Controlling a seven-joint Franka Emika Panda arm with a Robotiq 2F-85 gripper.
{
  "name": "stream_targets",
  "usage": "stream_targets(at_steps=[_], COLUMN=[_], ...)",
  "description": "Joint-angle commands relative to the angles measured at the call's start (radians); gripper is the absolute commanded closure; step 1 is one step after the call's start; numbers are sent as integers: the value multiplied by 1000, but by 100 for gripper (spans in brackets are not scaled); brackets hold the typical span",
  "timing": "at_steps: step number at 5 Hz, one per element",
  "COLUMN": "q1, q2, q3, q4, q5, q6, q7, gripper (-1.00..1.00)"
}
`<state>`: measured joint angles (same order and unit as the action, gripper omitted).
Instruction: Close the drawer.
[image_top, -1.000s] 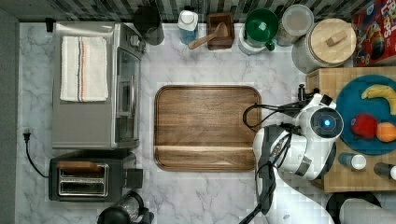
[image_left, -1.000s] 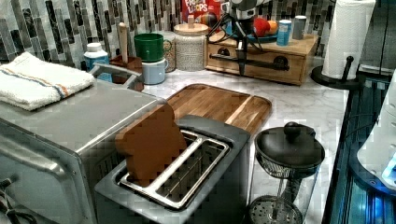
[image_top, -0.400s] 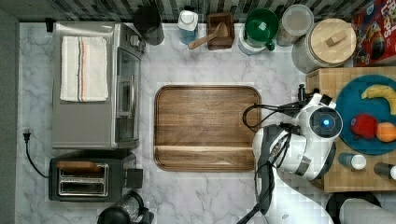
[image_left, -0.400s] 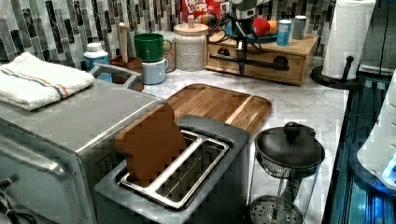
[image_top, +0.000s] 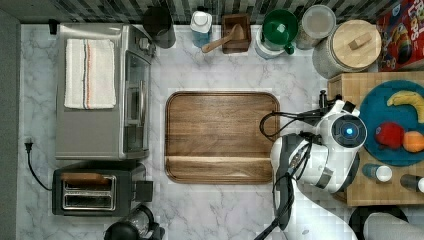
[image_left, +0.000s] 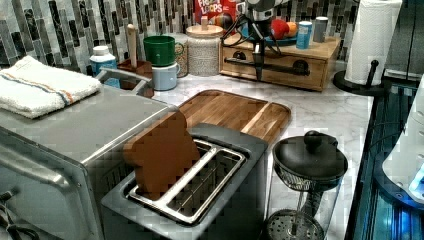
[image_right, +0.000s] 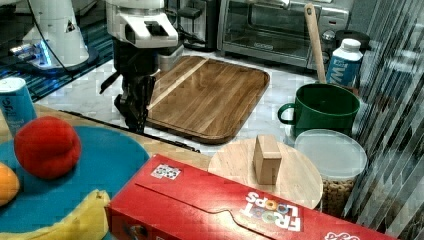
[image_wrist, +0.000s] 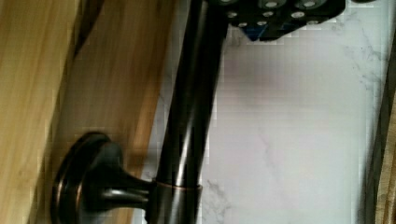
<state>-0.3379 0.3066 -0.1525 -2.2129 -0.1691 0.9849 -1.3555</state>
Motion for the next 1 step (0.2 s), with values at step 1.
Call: stream_targets(at_steps=[1], q1=[-84], q2=[-53], q3=[-96], q4=[166], q5=[-25], q6=[42], q7=[-13], gripper=[100])
